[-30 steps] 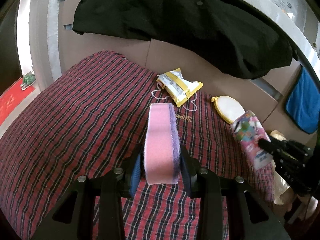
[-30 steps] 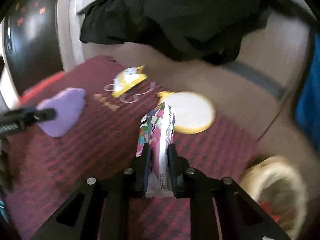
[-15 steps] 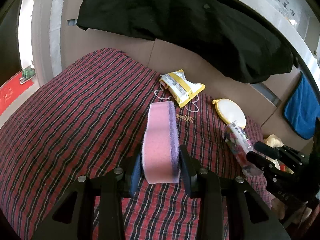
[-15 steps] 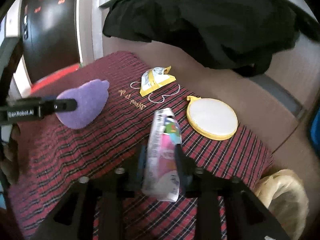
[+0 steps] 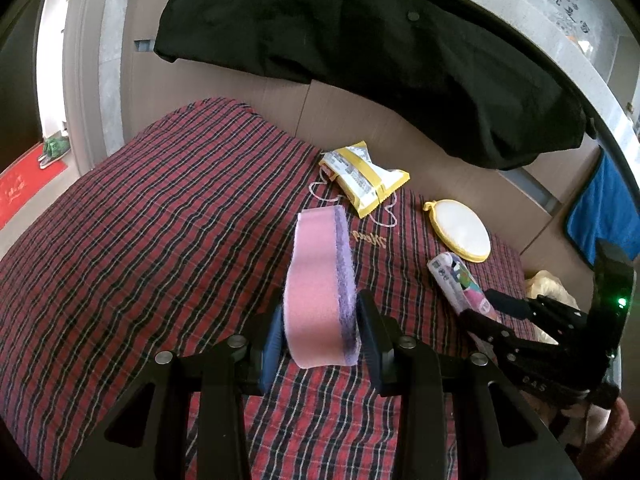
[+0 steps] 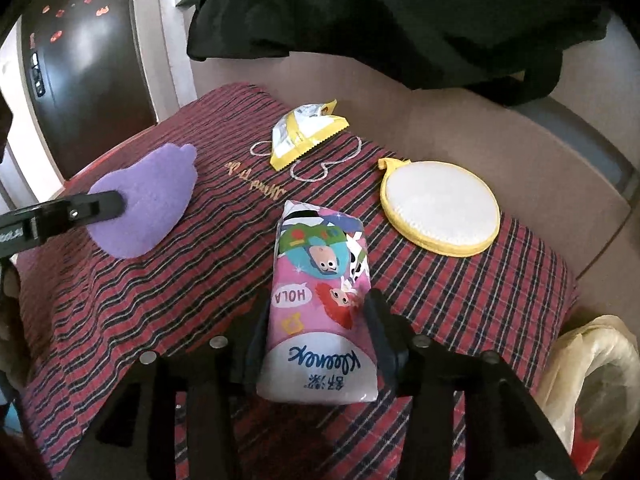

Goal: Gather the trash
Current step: 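Lift the pink tissue pack with the right gripper while the left holds the sponge, then carry the sponge and tissue pack over the bin and open both grippers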

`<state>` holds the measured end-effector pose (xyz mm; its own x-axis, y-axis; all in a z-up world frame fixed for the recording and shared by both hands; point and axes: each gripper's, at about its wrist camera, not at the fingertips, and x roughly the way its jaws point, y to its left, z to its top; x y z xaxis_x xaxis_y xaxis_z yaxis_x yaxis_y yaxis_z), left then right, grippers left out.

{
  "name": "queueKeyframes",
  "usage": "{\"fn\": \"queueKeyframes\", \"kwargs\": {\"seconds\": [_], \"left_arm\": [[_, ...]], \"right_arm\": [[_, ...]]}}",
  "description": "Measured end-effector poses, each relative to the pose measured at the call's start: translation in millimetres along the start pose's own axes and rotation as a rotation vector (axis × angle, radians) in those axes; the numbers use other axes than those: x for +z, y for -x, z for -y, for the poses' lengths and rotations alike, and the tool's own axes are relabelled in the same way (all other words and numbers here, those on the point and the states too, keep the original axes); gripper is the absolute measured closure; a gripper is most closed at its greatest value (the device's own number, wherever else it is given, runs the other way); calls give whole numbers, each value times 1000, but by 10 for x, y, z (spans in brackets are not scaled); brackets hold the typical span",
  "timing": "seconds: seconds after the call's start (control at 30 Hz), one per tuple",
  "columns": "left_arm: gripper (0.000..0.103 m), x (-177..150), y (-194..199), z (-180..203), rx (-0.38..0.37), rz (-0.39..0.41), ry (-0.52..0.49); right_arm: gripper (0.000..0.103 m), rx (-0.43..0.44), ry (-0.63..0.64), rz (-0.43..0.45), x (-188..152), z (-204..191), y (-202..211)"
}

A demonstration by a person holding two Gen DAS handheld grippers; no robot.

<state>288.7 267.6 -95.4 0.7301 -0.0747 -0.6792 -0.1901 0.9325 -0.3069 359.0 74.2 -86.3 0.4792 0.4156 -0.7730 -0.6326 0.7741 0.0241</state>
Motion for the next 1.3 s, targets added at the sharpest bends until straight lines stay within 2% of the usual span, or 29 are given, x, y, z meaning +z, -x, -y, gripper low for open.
{"fn": "queueKeyframes", "kwargs": {"seconds": [0.1, 0.3, 0.4, 0.43, 0.47, 0.5, 0.6, 0.7, 0.97, 1.17, 1.3], "left_arm": [[67, -10, 16, -3, 1, 1, 0], [68, -5, 39, 2, -1, 13, -2], [70, -3, 69, 20, -1, 23, -4], [71, -2, 78, 24, -1, 26, -4], [71, -2, 92, 28, -1, 30, -5], [71, -5, 113, 33, 0, 36, -9], [72, 4, 190, 60, 14, 62, -31], [72, 33, 255, 114, 20, 87, -48], [72, 207, 572, 409, 12, 199, -84], [72, 326, 966, 1025, -32, 332, -158], [72, 301, 1101, 1474, -53, 390, -213]], "right_arm": [[54, -1, -17, -8, 2, 31, -47], [55, 53, -63, -27, 15, 150, -84], [54, 28, -39, -70, 16, 136, -129], [59, 16, -28, -94, 9, 128, -159], [67, 5, -16, -78, 5, 114, -137], [80, -5, -36, -75, -1, 132, -116], [85, 42, -107, 30, -19, 228, 121], [86, 13, -101, 109, 18, 236, 366], [86, 9, -127, 189, 74, 257, 813], [86, -41, -108, 307, 97, 349, 1404], [86, -76, -132, 363, 8, 547, 1781]]}}
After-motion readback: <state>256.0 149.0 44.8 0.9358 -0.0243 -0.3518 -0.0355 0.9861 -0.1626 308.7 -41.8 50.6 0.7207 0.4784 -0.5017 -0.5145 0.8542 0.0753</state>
